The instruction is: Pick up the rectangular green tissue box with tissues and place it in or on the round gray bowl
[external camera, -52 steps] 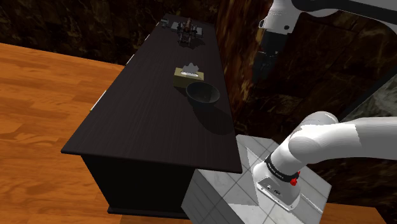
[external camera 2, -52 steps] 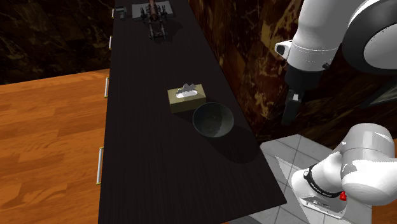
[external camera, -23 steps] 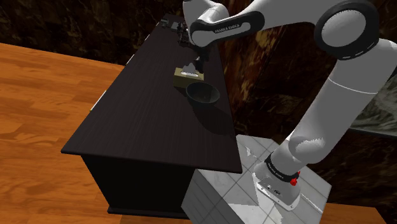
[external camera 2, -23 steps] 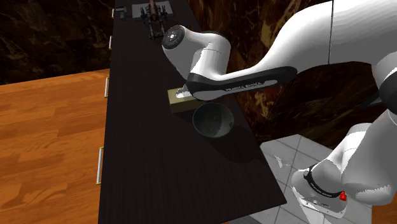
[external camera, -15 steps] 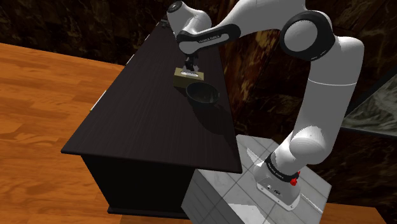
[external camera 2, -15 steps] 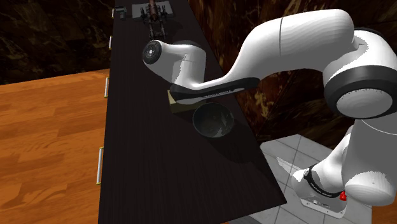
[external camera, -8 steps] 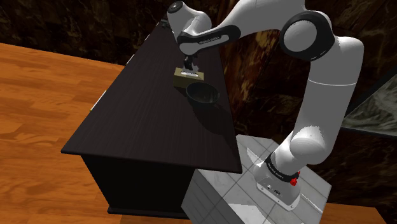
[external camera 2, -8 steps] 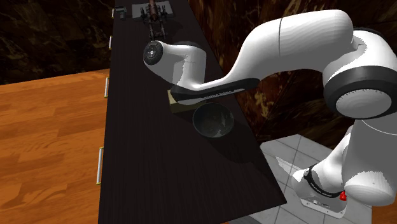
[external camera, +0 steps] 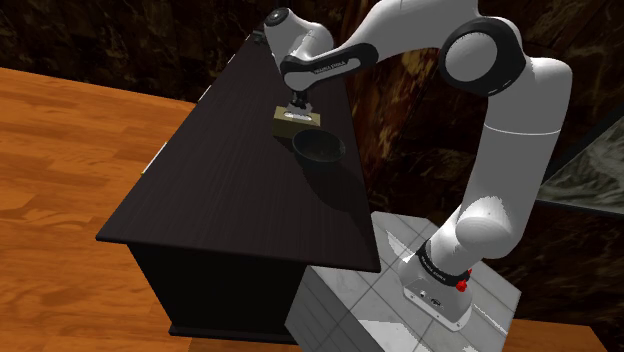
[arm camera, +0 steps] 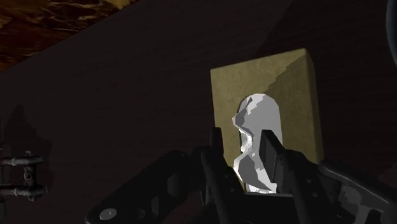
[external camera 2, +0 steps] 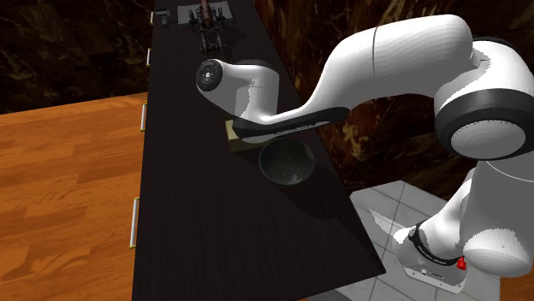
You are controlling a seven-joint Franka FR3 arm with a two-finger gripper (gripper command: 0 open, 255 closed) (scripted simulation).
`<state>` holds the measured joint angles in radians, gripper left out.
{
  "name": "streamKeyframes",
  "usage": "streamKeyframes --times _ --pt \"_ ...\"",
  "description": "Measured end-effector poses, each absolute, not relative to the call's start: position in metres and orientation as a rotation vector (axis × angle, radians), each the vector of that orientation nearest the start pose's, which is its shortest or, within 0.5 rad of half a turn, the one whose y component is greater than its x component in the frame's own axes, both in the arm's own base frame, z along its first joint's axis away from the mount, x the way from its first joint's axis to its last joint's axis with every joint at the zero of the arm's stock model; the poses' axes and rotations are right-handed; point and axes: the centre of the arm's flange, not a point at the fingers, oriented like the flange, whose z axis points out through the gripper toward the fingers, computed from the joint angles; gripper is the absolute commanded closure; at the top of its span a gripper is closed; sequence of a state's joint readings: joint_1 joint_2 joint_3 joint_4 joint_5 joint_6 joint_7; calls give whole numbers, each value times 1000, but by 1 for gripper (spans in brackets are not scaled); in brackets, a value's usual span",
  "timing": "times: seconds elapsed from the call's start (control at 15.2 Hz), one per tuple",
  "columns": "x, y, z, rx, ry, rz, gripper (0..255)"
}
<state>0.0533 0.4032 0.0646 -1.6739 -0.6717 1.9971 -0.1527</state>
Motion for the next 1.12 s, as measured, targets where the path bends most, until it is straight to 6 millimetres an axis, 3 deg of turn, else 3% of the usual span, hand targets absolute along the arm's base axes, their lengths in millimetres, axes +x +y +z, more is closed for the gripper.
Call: streamKeyframes --times 0.2,0.46,0.79,1.12 --pt "659 36 370 2462 726 -111 255" --pt "665 36 382 2464 708 -102 255" --pt "661 33 377 2464 735 -155 255" --pt "663 32 387 2465 745 -189 255"
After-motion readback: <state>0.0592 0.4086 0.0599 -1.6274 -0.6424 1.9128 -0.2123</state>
